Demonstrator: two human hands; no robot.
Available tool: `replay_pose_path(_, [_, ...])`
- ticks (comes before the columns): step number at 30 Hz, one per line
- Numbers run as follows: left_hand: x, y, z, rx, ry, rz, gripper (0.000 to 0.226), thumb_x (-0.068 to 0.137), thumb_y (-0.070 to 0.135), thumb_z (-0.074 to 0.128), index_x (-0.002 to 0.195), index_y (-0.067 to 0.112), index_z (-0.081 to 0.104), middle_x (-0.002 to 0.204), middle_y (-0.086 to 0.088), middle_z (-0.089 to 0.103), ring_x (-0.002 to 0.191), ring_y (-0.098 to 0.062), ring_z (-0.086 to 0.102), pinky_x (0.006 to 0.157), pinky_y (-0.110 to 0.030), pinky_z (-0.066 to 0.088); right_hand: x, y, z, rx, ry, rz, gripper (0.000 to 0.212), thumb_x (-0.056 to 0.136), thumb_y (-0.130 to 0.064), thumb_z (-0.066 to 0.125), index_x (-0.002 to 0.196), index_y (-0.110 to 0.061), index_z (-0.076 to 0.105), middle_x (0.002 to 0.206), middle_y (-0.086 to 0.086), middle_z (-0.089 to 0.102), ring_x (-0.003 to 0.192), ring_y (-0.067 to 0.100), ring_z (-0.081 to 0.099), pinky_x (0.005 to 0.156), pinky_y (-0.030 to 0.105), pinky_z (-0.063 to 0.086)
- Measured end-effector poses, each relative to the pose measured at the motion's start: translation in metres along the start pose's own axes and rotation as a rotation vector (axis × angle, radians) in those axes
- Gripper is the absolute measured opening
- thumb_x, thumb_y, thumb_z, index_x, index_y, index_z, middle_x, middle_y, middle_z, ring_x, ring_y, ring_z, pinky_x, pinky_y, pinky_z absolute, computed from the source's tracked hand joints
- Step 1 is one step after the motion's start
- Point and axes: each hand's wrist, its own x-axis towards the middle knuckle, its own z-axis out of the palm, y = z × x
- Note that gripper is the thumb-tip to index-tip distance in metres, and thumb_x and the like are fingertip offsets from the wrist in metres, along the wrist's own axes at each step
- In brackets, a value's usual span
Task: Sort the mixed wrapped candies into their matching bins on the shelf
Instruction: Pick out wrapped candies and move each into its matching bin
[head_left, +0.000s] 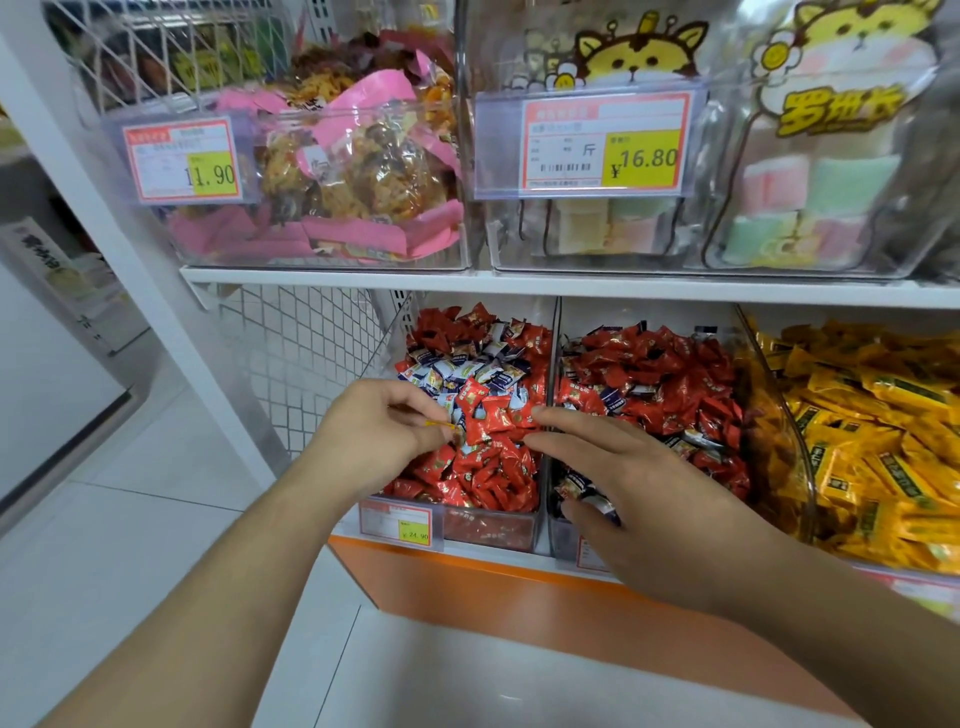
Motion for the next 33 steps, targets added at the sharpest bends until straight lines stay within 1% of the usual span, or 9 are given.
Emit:
replay_pose_path(4, [-0.006,0.007,-0.004,-0.103,0.081,0.015,0.010,0.080,0.022,0.089,0.083,0.023,0.080,0.083,-0.001,0.078,0.080,-0.011,0.073,0.068,-0.013,0.048,0.000,0.000,-0.001,-0.004,0.010,-0.005,0.063,0.104,-0.030,0.055,0.158,-0.045,0.027,0.163,-0.036,0.008,0.152,-0.005,0.008,0.125,0.023,0.014])
replay_pose_path(8, [-0.020,0.031,-0.007,-0.296,0.093,0.087,0.010,0.081,0.023,0.088,0.089,0.025,0.082,0.089,-0.003,0.078,0.084,-0.020,0.076,0.081,-0.031,0.059,-0.001,-0.002,-0.001,0.032,0.044,0.012,0.067,0.103,-0.031,0.056,0.160,-0.043,0.021,0.164,-0.031,0.014,0.152,-0.006,0.009,0.125,0.021,0.016])
replay_pose_path(12, [-0.045,0.067,0.011,-0.479,-0.030,0.108,0.010,0.083,0.017,0.084,0.092,0.014,0.080,0.086,-0.009,0.079,0.080,-0.027,0.078,0.076,-0.031,0.063,-0.003,-0.008,-0.009,0.206,0.156,0.125,0.067,0.100,-0.040,0.063,0.156,-0.043,0.026,0.158,-0.025,0.035,0.142,-0.004,0.034,0.109,0.012,0.033])
replay_pose_path(16, [-0.061,0.082,0.048,-0.560,-0.114,0.125,0.014,0.077,0.019,0.086,0.084,0.012,0.077,0.085,-0.011,0.078,0.082,-0.027,0.078,0.079,-0.037,0.063,-0.011,-0.012,-0.021,0.345,0.329,0.142,0.048,0.096,-0.036,0.071,0.139,-0.035,0.049,0.124,-0.023,0.063,0.117,-0.006,0.057,0.095,0.016,0.050])
replay_pose_path(19, [-0.064,0.087,0.067,-0.556,-0.153,0.145,0.013,0.075,0.025,0.086,0.077,0.017,0.076,0.085,-0.009,0.078,0.085,-0.026,0.078,0.084,-0.041,0.062,-0.024,-0.006,-0.030,0.239,0.410,0.182,0.030,0.098,-0.031,0.068,0.127,-0.033,0.058,0.103,-0.019,0.068,0.092,0.001,0.064,0.076,0.024,0.054])
replay_pose_path(22, [-0.066,0.093,0.077,-0.512,-0.168,0.140,0.006,0.085,0.017,0.081,0.079,0.018,0.078,0.085,-0.004,0.077,0.084,-0.021,0.078,0.081,-0.039,0.064,-0.039,0.014,-0.043,0.079,0.405,0.286,0.030,0.100,-0.039,0.062,0.129,-0.035,0.058,0.102,-0.016,0.068,0.083,0.006,0.062,0.071,0.033,0.056])
replay_pose_path(26, [-0.063,0.093,0.078,-0.330,-0.174,0.172,0.008,0.090,0.024,0.077,0.083,0.026,0.079,0.086,0.002,0.077,0.085,-0.015,0.076,0.078,-0.039,0.064,-0.062,0.066,-0.072,-0.146,0.528,0.478,0.032,0.099,-0.035,0.063,0.127,-0.019,0.064,0.107,0.002,0.072,0.096,0.026,0.067,0.075,0.042,0.058])
replay_pose_path(30, [-0.058,0.088,0.073,-0.148,-0.117,0.218,0.006,0.089,0.033,0.077,0.083,0.033,0.078,0.088,0.010,0.077,0.085,-0.006,0.072,0.088,-0.035,0.058,-0.077,0.105,-0.094,-0.259,0.448,0.742,0.045,0.094,-0.035,0.067,0.134,-0.014,0.063,0.100,0.018,0.070,0.102,0.041,0.062,0.082,0.045,0.054])
replay_pose_path(33, [-0.053,0.083,0.065,-0.069,-0.103,0.243,0.006,0.090,0.035,0.075,0.085,0.040,0.076,0.090,0.016,0.076,0.088,0.000,0.070,0.089,-0.032,0.054,-0.072,0.105,-0.094,-0.235,0.408,0.737,0.052,0.093,-0.033,0.068,0.140,-0.017,0.058,0.101,0.017,0.067,0.107,0.040,0.057,0.084,0.042,0.050])
